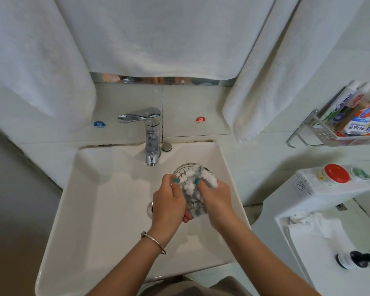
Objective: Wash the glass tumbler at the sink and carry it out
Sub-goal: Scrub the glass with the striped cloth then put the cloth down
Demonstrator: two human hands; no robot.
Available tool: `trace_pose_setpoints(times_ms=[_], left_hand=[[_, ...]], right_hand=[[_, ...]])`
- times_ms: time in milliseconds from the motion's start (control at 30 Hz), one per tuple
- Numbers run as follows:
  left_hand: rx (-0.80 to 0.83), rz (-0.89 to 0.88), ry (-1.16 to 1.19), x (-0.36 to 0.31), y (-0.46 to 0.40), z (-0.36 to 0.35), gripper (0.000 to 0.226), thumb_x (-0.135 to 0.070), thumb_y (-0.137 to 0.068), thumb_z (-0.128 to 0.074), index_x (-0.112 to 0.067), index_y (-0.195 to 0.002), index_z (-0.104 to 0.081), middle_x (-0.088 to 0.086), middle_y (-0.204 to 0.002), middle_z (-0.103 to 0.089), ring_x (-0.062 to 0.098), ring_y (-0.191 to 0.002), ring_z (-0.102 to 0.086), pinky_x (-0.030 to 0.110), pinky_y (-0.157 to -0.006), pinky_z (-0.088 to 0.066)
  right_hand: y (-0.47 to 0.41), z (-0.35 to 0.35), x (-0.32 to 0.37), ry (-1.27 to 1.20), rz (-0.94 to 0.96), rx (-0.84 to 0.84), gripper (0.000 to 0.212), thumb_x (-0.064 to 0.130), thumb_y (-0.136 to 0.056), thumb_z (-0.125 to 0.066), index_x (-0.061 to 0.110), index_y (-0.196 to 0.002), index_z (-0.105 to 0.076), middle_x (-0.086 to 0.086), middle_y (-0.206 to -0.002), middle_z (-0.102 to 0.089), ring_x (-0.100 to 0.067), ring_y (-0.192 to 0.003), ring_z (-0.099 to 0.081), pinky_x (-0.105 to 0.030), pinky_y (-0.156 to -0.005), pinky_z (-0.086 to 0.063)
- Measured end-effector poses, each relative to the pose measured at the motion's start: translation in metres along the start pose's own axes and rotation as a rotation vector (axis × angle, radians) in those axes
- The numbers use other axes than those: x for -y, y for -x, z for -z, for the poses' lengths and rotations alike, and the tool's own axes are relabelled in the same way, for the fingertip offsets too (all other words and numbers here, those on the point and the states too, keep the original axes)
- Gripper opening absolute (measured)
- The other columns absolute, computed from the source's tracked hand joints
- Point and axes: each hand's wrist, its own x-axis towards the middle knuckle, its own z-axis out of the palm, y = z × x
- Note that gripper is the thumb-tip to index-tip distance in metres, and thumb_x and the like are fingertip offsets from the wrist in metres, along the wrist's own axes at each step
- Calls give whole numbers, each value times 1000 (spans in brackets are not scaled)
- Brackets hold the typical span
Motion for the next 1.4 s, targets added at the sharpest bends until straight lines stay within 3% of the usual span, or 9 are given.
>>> trace_pose_setpoints(times_ms=[167, 300, 400, 500, 600, 767, 933, 1200, 1400], left_hand=[[-207, 64, 61, 6, 5, -8, 17, -16, -100, -36, -14, -103, -52, 2, -80, -65, 8, -65, -61, 15, -52, -47], [37, 71, -59, 14, 3, 1, 9, -21, -99, -39, -17, -103, -46, 7, -75, -66, 9, -53, -63, 28, -51, -55], [283, -160, -421, 24, -2, 18, 50, -44, -91, -52, -26, -134, -37, -11, -112, -63, 7, -94, -64, 33, -85, -53], [545, -257, -380, 25, -7, 25, 99, -56, -78, -67, -31, -152, -6, -19, -151, -20, 2, -137, -29, 31, -112, -35], [611, -361, -510, 21, -9, 23, 121, -62, -66, -75, -25, -152, 2, -19, -155, -3, 3, -143, -7, 29, -118, -23], [630, -492, -651, 14, -7, 19, 125, -53, -59, -81, -24, -150, 0, -15, -146, -17, 7, -135, -22, 19, -103, -33], [506, -447, -425, 17, -10, 20, 109, -40, -49, -83, -30, -140, -24, -16, -131, -33, 4, -123, -38, 26, -99, -45], [348, -88, 51, 27, -7, 23, 96, -43, -40, -84, -37, -126, -42, -15, -121, -57, 2, -110, -58, 16, -85, -52], [288, 149, 295, 27, -1, 20, 85, -53, -37, -78, -32, -113, -47, -3, -120, -56, 14, -105, -61, 38, -90, -54]], right_hand=[[22, -21, -19, -304, -117, 47, 19, 4, -91, -52, 9, -99, -68, -14, -84, -71, -23, -65, -62, -26, -46, -47], [2, -4, -19, 98, -64, -13, 16, 13, -91, -58, 14, -100, -72, -7, -94, -75, -24, -87, -71, -38, -77, -59], [-13, 20, -11, 340, -54, 36, 19, 25, -91, -62, 13, -102, -73, -8, -95, -74, -26, -89, -70, -38, -79, -57], [-13, 31, 3, 582, 7, 159, 23, 32, -91, -62, 14, -99, -74, -5, -94, -73, -22, -87, -67, -29, -72, -50], [-10, 31, 12, 749, 58, 260, 22, 33, -91, -60, 15, -91, -72, -4, -88, -69, -21, -81, -65, -26, -67, -45], [-4, 27, 18, 941, 113, 344, 22, 30, -91, -59, 13, -79, -67, 3, -67, -58, -8, -57, -54, -21, -48, -39], [2, 33, 26, 617, 140, 336, 31, 42, -89, -62, 17, -72, -68, 0, -70, -70, -12, -63, -66, -29, -62, -53], [23, 27, 19, -68, 35, 338, 31, 42, -97, -47, 23, -101, -71, -2, -93, -78, -19, -88, -74, -36, -82, -58], [31, 23, 4, -192, -103, 479, 31, 38, -100, -43, 24, -117, -64, -4, -107, -75, -22, -100, -71, -42, -91, -55]])
